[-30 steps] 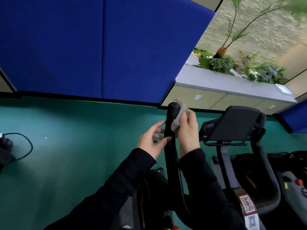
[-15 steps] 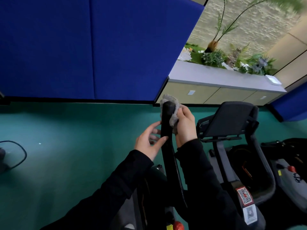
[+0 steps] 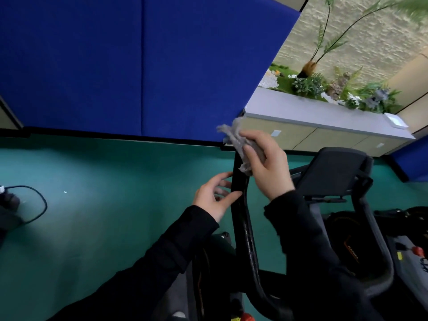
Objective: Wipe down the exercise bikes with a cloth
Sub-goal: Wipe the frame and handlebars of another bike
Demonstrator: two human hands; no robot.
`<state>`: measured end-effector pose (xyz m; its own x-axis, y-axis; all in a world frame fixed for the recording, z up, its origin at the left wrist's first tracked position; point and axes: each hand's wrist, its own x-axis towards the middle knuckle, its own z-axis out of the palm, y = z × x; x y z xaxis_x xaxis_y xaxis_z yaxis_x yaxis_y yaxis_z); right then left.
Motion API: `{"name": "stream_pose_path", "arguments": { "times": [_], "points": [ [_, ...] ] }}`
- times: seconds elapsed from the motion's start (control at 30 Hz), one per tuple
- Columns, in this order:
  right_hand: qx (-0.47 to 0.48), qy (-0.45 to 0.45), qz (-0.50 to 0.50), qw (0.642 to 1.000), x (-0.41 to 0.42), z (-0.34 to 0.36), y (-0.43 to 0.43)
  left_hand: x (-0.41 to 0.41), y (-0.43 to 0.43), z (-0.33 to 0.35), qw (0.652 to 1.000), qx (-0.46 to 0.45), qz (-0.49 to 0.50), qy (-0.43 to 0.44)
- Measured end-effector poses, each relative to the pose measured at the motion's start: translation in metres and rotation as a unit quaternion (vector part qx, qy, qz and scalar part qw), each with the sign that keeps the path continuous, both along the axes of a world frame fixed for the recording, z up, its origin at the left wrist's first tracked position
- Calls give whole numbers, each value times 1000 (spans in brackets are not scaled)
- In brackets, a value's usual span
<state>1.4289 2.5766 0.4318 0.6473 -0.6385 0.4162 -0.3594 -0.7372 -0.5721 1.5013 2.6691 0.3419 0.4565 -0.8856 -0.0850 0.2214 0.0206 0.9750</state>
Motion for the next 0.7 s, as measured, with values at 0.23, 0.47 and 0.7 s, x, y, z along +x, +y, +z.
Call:
{"name": "stream_pose_path", "arguments": {
  "times": [0.23,0.47,0.7],
  "points": [
    [-76,305,252,915,18,48,-43,-5,-2,-3,992,20,34,119],
    [-191,416,439,773,35,49,-40,-21,-10,-13,953,16,89,288],
    [-181,439,414,777,48,53,-48,-35,-12,-15,932,-23,137,336]
  ]
}}
